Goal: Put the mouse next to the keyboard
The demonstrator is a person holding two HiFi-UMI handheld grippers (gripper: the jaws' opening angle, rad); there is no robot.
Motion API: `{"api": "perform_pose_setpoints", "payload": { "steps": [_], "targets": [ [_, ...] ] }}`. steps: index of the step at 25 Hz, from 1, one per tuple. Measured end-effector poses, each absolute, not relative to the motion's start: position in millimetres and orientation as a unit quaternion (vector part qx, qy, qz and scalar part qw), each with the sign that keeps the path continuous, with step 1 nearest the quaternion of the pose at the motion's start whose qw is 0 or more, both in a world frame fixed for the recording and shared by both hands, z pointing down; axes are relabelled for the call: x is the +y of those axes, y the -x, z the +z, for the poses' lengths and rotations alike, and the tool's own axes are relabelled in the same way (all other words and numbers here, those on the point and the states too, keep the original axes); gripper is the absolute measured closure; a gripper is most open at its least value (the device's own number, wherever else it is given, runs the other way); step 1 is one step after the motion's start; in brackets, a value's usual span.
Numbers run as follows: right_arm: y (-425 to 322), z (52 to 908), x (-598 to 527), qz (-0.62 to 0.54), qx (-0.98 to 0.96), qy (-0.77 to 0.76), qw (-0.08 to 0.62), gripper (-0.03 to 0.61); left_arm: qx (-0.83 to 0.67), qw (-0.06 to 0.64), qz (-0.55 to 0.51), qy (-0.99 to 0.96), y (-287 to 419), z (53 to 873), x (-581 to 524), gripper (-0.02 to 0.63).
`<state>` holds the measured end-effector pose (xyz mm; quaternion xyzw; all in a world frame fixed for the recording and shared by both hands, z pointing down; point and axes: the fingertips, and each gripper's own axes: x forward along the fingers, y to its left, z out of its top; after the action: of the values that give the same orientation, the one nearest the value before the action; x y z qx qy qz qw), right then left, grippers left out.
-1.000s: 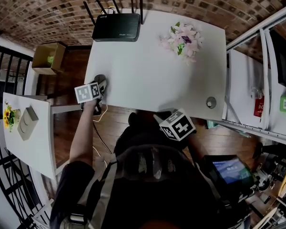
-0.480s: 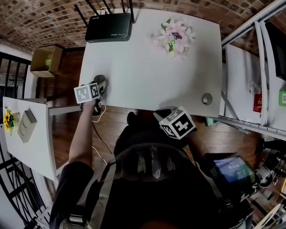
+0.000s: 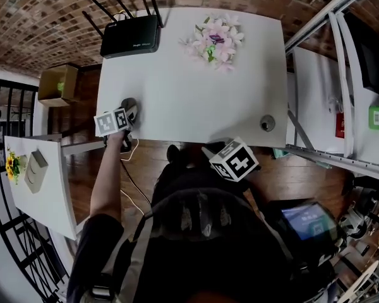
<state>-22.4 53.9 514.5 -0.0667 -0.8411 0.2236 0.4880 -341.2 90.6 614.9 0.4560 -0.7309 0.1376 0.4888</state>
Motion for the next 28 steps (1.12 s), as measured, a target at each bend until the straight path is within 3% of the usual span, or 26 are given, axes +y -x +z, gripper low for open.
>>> {"api": "perform_pose_setpoints", "payload": {
  "steps": [28],
  "targets": [
    [-40, 523, 33, 0.209, -0.847, 0.078, 0.482, 0.572, -0.731, 0.486, 0.136, -0.460, 277, 612, 57, 0.336]
  ]
}}
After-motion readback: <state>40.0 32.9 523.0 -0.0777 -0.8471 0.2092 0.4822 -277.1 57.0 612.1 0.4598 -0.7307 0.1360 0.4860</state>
